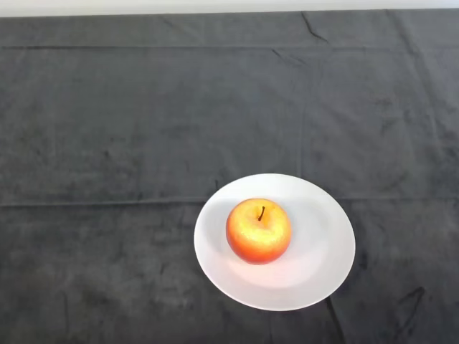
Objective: Move the apple to the plate
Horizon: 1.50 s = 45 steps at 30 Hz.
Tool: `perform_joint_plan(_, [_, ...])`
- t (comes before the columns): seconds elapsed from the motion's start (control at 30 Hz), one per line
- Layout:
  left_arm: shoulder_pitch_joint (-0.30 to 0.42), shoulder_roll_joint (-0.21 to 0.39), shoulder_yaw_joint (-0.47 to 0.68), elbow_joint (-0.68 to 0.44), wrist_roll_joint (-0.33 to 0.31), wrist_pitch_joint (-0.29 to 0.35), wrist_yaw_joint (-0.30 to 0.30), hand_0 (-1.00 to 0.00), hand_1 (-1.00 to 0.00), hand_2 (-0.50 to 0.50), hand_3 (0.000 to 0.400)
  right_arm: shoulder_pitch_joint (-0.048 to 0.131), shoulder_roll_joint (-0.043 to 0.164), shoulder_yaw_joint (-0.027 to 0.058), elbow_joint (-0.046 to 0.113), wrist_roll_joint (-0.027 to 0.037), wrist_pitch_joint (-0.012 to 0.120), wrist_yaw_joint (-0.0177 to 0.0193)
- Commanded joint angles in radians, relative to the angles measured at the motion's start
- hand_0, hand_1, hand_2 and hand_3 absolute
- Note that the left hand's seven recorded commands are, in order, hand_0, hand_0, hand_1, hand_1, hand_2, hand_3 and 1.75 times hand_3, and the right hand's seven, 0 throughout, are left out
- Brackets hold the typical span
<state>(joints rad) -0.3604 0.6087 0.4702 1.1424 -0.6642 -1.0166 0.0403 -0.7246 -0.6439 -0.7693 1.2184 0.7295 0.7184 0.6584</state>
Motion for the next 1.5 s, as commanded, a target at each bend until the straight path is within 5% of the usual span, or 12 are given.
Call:
perform_joint_plan(0.03, [0.004,0.048,0.029,0.029,-0.026,0.018,-0.02,0.0,0.0,0.0,0.0,-0.012,-0.025,-0.0153,0.004,0.0159,-0.004,0.0028])
perform_joint_plan(0.83, [-0.045,0.03,0.203,0.037,-0.158,0.1,-0.194,0.0,0.0,0.0,0.0,-0.013,-0.026,-0.0152,0.008,0.0148,-0.004,0.0048])
perform_joint_plan(1.5, [-0.075,0.03,0.268,0.065,-0.167,0.122,-0.254,0.0,0.0,0.0,0.0,-0.014,-0.027,-0.0153,0.01,0.0139,-0.004,0.0062])
